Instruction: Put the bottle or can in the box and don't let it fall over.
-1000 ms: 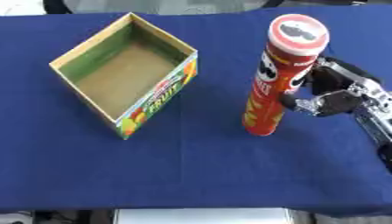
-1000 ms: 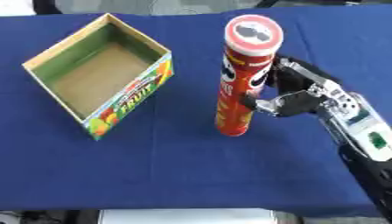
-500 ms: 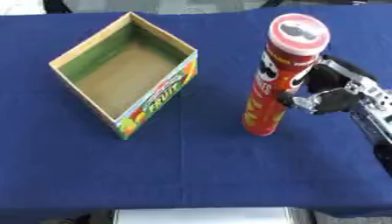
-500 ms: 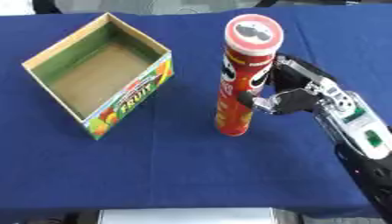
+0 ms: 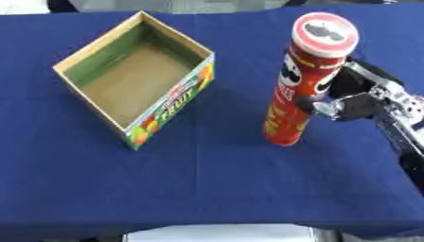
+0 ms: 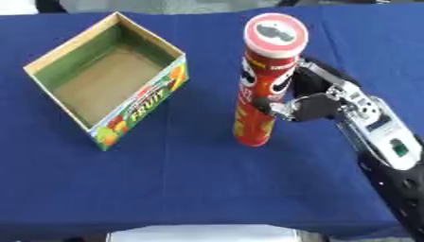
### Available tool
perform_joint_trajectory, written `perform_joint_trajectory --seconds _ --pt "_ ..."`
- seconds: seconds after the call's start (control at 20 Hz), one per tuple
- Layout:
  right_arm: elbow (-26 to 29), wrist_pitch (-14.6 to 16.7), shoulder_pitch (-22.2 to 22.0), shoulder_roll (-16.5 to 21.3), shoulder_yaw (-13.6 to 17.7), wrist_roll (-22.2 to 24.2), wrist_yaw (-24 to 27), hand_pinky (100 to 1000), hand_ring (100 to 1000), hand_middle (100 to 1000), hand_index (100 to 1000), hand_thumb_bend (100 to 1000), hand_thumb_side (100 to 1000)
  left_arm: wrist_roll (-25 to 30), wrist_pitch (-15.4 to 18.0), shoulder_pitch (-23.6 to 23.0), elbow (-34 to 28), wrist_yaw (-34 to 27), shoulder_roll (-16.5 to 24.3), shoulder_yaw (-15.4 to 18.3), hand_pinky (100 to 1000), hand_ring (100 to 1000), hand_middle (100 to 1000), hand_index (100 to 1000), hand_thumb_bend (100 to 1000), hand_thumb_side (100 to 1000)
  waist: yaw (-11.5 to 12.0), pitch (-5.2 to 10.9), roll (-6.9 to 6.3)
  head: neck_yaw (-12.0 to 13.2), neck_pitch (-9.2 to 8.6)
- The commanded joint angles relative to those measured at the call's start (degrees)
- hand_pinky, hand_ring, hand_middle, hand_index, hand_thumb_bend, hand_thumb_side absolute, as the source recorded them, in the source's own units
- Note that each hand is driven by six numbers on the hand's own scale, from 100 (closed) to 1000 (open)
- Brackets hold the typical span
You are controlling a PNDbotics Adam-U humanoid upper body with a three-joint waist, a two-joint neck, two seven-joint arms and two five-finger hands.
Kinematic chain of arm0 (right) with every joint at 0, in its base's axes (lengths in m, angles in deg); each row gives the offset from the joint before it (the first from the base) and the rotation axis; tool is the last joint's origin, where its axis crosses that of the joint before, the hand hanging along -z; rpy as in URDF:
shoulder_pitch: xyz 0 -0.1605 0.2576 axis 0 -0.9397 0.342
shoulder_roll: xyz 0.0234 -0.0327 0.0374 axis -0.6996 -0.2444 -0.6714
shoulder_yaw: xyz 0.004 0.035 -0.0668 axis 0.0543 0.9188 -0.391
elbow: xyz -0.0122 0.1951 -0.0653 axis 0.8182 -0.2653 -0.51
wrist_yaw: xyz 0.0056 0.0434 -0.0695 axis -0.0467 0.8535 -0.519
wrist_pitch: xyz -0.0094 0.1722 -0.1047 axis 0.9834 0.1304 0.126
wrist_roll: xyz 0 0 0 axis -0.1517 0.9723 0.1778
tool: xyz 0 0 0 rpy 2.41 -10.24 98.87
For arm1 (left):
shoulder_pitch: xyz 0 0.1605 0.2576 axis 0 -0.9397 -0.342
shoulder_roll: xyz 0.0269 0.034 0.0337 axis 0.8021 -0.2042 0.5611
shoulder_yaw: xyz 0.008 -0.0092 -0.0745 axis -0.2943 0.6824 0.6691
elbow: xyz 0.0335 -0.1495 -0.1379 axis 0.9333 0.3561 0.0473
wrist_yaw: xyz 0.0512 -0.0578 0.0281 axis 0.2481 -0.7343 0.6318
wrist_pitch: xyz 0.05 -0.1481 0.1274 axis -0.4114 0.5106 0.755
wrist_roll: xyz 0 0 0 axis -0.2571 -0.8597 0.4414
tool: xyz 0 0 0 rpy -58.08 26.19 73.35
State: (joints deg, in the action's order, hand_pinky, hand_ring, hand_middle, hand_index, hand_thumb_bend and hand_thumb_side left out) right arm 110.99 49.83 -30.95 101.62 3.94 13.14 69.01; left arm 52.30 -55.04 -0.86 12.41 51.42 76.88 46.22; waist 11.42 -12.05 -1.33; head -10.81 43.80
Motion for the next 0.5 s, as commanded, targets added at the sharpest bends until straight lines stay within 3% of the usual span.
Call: perform_joint_trajectory --seconds 0.05,0.5 --pt "0.8 -0.2 0.8 0.8 0.2 -0.1 0.2 929 984 994 963 386 100 0.2 0.1 1.0 -0.7 -0.2 1.5 0.2 756 932 904 913 566 997 0.2 0.64 -0.07 -0.3 0.31" --pt "1.1 -0.1 1.3 0.4 -0.1 0.0 0.8 925 982 984 954 376 101 0.2 0.1 1.0 -0.7 -0.2 1.4 0.2 756 933 905 913 564 998 0.2 0.61 -0.05 -0.4 0.31"
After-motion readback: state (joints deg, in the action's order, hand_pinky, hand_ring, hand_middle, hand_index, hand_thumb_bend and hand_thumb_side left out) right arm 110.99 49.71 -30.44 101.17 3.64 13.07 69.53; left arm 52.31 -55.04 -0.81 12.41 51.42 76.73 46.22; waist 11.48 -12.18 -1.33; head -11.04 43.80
